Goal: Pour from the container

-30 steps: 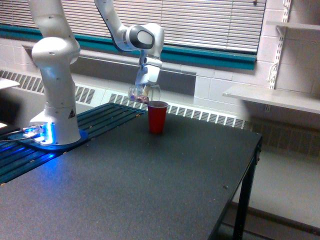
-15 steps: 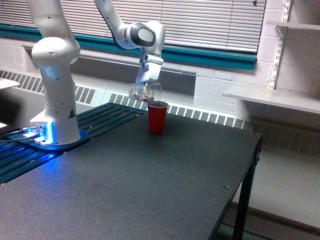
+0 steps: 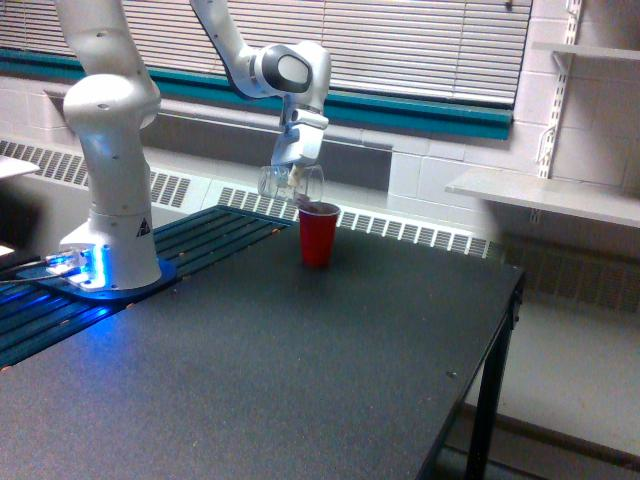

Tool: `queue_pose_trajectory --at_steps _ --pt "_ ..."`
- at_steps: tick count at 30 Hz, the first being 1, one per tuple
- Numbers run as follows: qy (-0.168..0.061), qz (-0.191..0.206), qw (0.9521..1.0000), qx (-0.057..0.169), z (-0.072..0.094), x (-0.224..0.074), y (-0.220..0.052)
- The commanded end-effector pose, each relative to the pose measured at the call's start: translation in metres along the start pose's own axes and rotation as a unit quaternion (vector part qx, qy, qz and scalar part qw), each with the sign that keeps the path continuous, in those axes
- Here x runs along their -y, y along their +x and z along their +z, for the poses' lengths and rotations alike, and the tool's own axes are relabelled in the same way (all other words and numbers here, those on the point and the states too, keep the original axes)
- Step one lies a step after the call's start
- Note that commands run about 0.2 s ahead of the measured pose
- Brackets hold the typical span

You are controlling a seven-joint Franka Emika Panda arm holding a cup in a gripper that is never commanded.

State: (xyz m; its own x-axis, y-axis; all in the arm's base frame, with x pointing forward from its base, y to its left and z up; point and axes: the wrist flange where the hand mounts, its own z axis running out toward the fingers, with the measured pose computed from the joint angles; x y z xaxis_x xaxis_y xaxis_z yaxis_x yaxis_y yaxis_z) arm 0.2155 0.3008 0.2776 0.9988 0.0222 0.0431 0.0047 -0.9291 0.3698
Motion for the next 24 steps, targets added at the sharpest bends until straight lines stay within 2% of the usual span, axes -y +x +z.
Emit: queue_pose_trajectory --at_steps 1,15,24 --pt "-0.002 -0.005 1.0000 0.000 -0.002 0.001 0.001" --pt "0.002 0.012 0.9998 -0.016 -0.017 -0.007 0.013" --pt "0.014 0.029 0.9990 -0.031 -0.028 -0.015 0.022"
